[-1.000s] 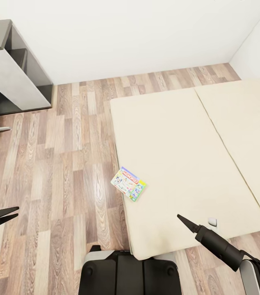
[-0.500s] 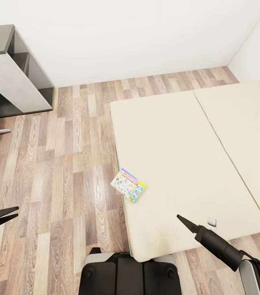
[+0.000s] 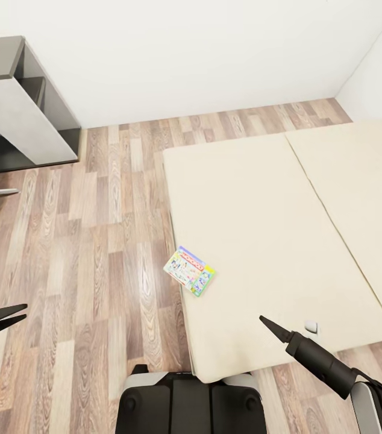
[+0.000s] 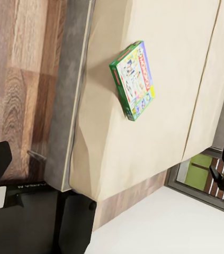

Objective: Put all the toys in the child's room - the three board games (two on the bed and one on the table), the two jigsaw puzzles on the table, and the tennis ball on the table - inside the toy box on the table in the child's room.

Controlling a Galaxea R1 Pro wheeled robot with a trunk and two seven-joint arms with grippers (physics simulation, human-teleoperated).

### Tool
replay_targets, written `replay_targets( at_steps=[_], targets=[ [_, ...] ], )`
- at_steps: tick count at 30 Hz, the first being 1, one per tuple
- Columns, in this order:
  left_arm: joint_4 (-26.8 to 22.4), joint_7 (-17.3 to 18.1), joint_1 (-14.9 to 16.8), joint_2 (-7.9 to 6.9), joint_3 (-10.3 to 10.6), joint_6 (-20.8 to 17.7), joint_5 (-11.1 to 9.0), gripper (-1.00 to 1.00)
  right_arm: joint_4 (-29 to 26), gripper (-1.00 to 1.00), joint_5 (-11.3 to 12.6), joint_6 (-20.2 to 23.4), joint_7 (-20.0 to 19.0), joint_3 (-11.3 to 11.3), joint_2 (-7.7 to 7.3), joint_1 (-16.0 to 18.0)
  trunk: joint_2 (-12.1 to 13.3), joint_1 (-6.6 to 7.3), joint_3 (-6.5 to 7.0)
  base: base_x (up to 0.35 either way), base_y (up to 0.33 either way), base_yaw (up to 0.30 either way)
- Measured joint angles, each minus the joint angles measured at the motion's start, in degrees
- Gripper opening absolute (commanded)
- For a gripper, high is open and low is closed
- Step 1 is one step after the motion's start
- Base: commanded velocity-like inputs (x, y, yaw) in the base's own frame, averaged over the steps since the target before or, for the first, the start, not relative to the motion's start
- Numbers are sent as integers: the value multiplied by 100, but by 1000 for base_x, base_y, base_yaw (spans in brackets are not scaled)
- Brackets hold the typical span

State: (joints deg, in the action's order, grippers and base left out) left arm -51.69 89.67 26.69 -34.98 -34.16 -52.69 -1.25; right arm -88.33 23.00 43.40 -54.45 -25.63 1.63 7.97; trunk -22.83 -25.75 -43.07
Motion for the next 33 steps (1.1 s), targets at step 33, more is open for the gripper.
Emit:
replay_targets(
  at_steps=[33],
  targets=[
    [1,-11,1,2,-2,3,2,100,2,100,1,-4,9,6,8,0,0,0,13,-16,10,13]
  ],
)
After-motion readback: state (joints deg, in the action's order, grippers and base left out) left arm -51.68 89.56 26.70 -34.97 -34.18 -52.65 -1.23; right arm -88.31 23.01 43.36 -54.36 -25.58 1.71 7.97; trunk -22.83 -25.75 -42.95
